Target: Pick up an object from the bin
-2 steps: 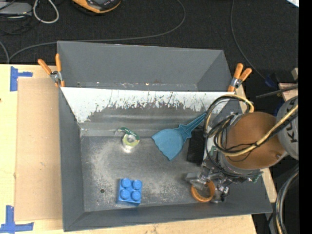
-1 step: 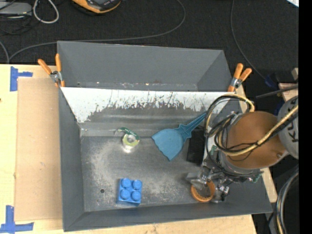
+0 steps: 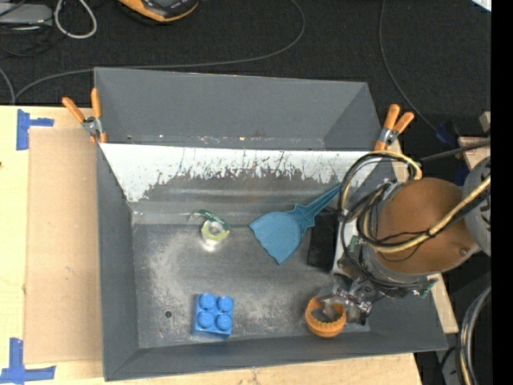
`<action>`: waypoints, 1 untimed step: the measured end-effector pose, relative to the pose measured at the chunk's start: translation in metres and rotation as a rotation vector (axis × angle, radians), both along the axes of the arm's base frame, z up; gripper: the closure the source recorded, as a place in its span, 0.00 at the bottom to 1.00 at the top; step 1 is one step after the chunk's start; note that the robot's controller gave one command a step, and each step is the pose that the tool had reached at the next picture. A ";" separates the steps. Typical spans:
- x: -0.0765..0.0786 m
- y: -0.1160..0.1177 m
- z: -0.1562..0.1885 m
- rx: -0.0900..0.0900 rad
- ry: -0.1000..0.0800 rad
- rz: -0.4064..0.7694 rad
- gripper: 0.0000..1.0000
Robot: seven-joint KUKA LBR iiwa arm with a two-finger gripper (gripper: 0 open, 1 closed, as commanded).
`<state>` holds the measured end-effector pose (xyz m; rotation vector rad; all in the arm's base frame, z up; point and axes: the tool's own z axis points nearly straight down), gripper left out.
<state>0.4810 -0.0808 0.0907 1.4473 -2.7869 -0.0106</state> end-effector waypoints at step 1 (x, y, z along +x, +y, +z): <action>0.000 0.000 0.006 0.000 0.000 0.000 1.00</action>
Offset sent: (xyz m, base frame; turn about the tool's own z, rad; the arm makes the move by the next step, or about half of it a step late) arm 0.0003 0.0002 0.0953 0.0001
